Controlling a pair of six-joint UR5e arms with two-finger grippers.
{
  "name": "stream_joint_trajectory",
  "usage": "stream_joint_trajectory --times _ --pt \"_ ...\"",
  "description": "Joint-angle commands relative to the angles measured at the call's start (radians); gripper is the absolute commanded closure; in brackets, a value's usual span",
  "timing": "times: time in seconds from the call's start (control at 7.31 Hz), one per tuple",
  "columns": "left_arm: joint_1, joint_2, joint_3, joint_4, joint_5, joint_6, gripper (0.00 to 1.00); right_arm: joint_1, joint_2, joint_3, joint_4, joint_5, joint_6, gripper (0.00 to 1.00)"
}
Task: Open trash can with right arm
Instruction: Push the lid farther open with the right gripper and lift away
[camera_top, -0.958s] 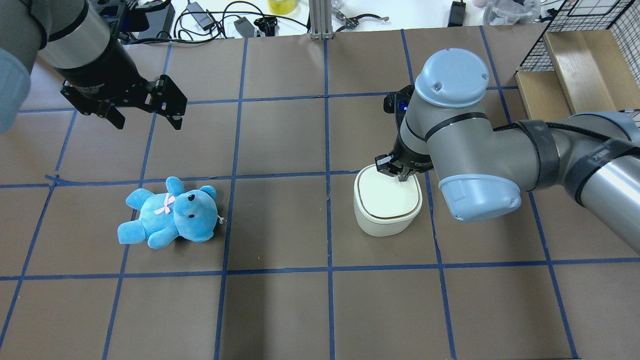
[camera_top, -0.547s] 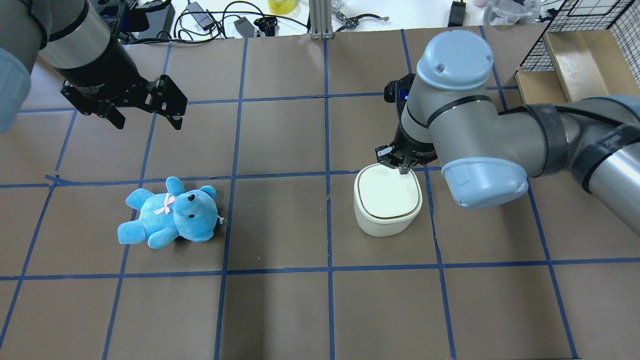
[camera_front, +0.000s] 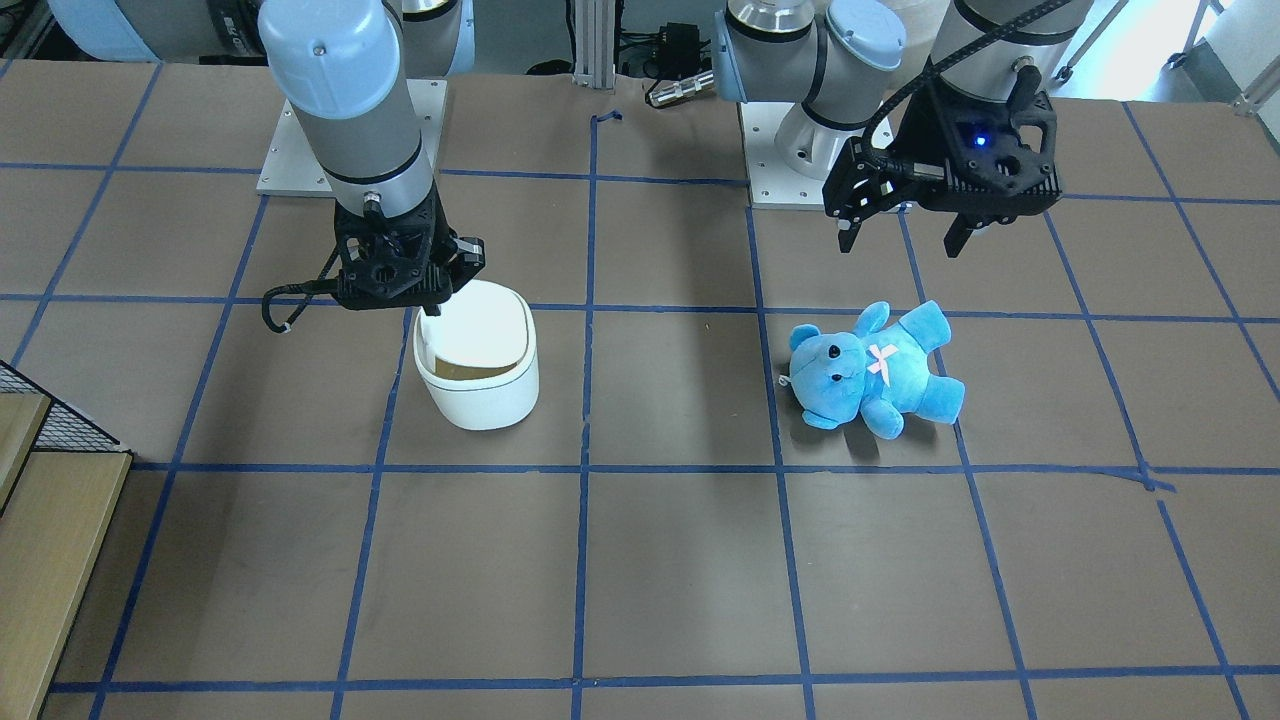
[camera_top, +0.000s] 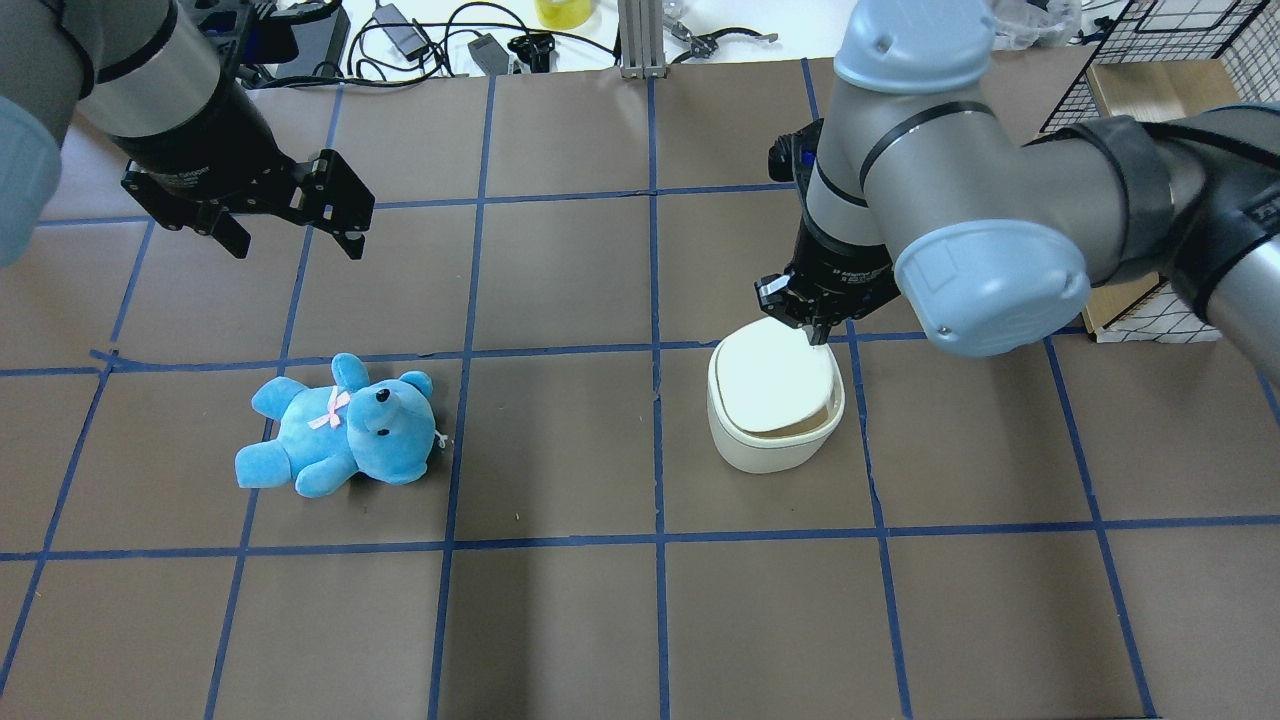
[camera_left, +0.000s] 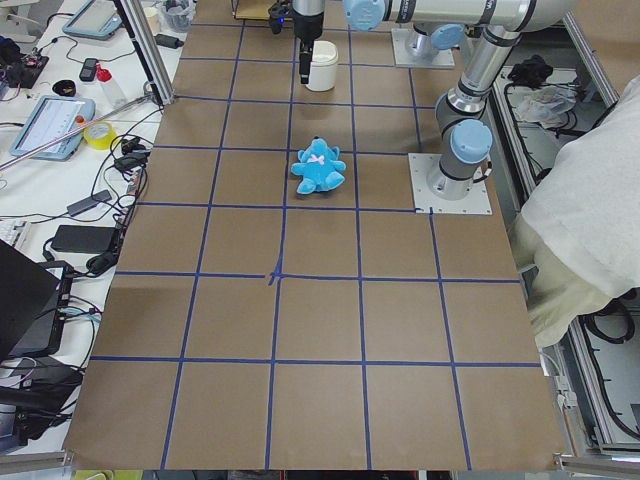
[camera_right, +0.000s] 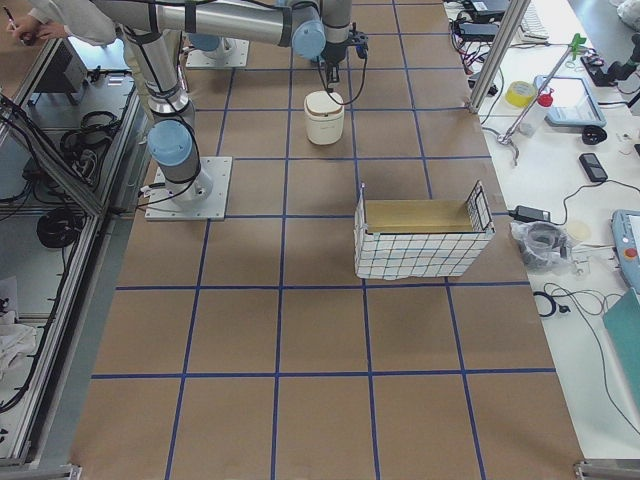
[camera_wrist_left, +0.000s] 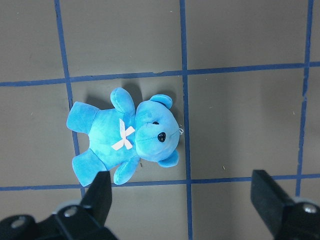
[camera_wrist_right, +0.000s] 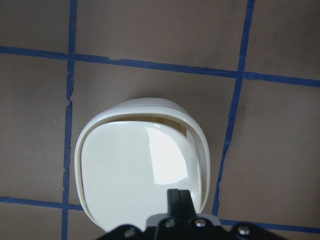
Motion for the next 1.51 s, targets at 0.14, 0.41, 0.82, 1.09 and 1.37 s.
stream_joint_trajectory --times 0.14,0.41,0.82,1.09,1.37 --pt "0.000 0.000 0.000 0.000 0.000 0.000 0.00 -0.005 0.004 0.082 -0.126 0.001 -0.006 1.00" --pt "0.000 0.000 0.000 0.000 0.000 0.000 0.00 -0.005 -0.010 0.050 -0.114 -0.005 -0.011 1.00" --pt "0.000 0.000 0.000 0.000 0.000 0.000 0.00 -0.008 -0.010 -0.182 0.149 -0.006 -0.010 1.00" --pt "0.000 0.000 0.000 0.000 0.000 0.000 0.00 -0.013 -0.008 -0.281 0.219 -0.012 -0.010 0.93" --pt "0.000 0.000 0.000 0.000 0.000 0.000 0.00 -0.024 -0.005 -0.338 0.211 -0.052 -0.058 0.62"
